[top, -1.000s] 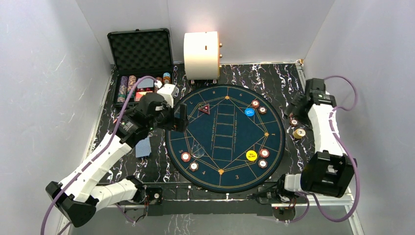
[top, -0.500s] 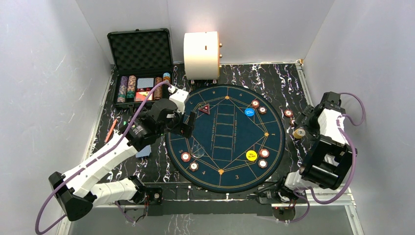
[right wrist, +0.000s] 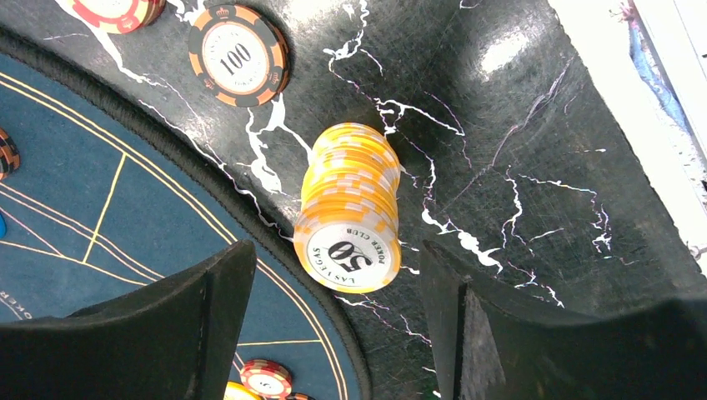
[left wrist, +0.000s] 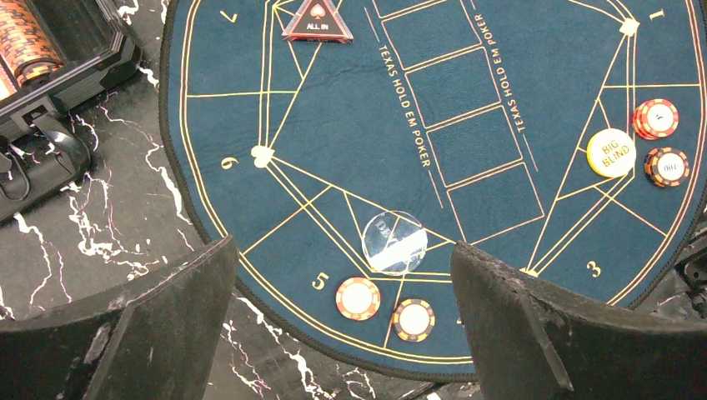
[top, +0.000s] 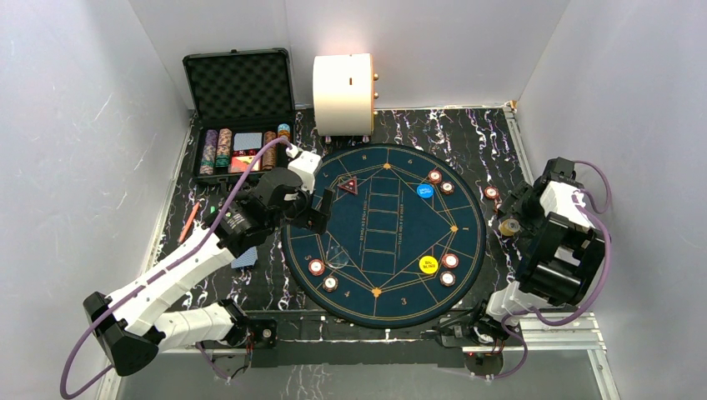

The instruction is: Distribute texas hold em gaming equipment

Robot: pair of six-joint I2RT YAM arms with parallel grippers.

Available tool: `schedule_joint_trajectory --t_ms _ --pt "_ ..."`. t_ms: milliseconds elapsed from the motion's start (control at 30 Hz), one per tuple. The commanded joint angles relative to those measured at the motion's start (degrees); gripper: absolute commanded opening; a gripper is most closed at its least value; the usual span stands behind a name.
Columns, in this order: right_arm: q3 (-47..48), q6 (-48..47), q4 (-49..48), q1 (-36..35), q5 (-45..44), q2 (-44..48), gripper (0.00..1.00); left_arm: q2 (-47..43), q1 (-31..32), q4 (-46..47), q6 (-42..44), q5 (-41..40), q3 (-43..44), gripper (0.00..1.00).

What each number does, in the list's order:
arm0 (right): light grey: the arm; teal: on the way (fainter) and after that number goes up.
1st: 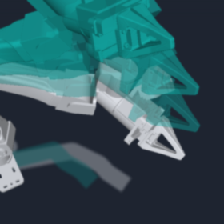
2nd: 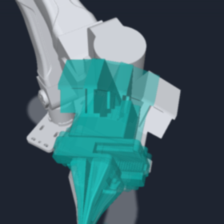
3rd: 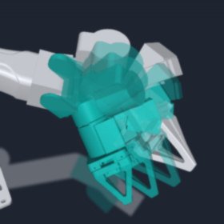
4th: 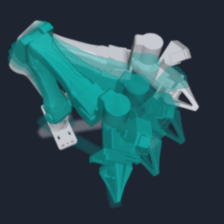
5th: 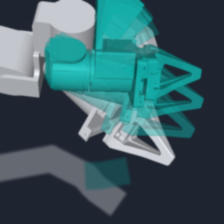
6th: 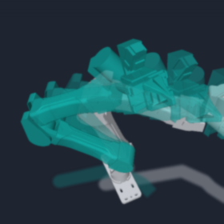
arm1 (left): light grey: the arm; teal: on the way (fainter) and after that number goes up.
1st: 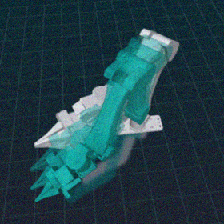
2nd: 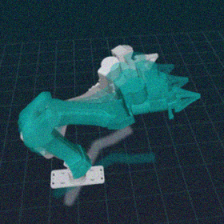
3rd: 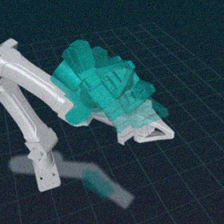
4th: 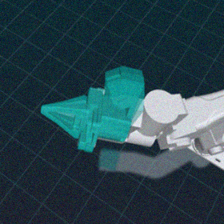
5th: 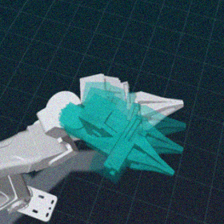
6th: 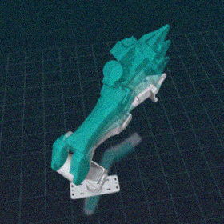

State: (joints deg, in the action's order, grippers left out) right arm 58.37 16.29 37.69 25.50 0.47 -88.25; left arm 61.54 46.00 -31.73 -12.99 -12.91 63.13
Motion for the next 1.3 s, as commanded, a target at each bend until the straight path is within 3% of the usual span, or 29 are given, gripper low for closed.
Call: schedule_joint_trajectory --t_ms 0,733,1267 --pt "1.79 0.06 -1.20 0.43 0.45 -0.31 0.76 -0.24 0.16 0.71 0.51 -0.61 -0.01 0.98" --pt "3.78 -0.39 -0.98 0.43 -0.18 -3.00 0.62 -0.28 0.06 0.40 0.64 -0.09 -0.29 0.98" --pt "4.37 -0.72 -0.61 0.43 -1.11 -4.04 0.59 -0.76 0.04 0.09 0.60 0.20 -0.55 0.98"
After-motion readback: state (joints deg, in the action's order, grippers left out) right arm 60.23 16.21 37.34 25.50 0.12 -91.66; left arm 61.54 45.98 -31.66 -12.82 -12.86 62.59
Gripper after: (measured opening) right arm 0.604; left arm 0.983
